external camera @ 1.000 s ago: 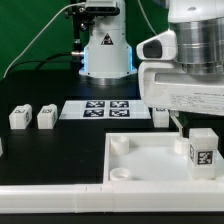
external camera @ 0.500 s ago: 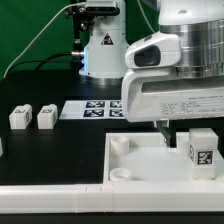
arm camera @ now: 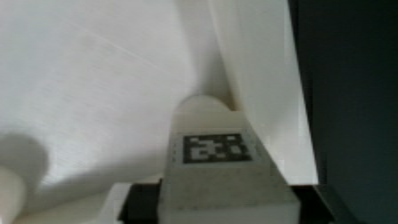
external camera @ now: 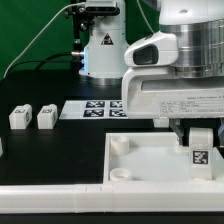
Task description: Assemble one leg
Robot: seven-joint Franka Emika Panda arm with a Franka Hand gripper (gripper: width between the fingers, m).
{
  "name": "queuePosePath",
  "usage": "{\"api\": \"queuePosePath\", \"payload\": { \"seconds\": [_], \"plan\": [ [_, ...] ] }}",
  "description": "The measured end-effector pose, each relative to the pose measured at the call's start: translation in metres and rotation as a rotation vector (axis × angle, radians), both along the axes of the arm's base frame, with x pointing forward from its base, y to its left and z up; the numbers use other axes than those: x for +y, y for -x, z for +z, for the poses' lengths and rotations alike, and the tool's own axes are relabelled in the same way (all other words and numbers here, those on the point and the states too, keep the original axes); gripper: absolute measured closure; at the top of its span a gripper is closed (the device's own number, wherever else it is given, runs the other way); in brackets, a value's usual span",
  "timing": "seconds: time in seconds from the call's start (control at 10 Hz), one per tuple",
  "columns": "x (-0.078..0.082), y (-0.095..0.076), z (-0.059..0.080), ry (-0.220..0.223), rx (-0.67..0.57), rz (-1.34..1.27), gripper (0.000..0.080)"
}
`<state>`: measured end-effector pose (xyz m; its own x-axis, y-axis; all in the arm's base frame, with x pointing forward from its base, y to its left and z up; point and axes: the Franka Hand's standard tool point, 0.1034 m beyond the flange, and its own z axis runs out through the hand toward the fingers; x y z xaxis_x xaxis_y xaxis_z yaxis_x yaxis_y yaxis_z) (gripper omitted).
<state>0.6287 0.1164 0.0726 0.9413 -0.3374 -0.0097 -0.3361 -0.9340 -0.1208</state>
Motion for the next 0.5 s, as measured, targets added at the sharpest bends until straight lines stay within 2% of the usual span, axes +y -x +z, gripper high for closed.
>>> {"api": "queuePosePath", "payload": {
  "seconds": [0.5],
  "plan": [
    [0.0015, -0.0028, -0.0005, -0.023, 0.115, -0.632, 0.0506]
  ]
}}
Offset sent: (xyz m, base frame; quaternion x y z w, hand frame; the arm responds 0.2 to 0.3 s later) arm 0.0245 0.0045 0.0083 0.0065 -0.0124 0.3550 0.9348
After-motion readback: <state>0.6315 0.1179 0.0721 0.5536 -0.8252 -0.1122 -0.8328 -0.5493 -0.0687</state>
